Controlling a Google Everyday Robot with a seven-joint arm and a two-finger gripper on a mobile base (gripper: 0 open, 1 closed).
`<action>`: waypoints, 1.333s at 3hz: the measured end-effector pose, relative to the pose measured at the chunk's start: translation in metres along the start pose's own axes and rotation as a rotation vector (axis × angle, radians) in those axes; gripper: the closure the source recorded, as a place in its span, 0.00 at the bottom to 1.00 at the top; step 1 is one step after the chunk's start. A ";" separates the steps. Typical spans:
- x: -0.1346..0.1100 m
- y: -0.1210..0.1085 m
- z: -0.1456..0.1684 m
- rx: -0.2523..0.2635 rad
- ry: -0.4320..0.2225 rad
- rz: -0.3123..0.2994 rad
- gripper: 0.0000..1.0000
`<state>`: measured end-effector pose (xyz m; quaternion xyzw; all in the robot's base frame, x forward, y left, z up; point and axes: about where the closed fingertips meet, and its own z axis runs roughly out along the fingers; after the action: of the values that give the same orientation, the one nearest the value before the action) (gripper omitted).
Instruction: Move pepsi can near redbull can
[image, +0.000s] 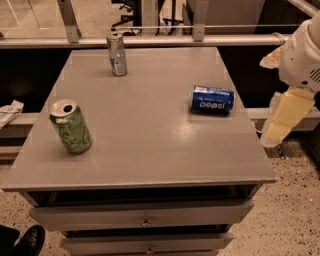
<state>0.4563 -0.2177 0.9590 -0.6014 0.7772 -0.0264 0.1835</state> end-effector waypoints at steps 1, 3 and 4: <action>0.001 -0.024 0.030 0.022 -0.056 0.013 0.00; -0.010 -0.102 0.080 0.050 -0.173 0.080 0.00; -0.011 -0.133 0.097 0.041 -0.240 0.143 0.00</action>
Offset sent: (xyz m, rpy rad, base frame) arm 0.1503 -0.0060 -0.0583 0.1835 -0.0912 -0.0492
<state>0.6125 -0.2270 0.9067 -0.5393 0.7899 0.0429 0.2886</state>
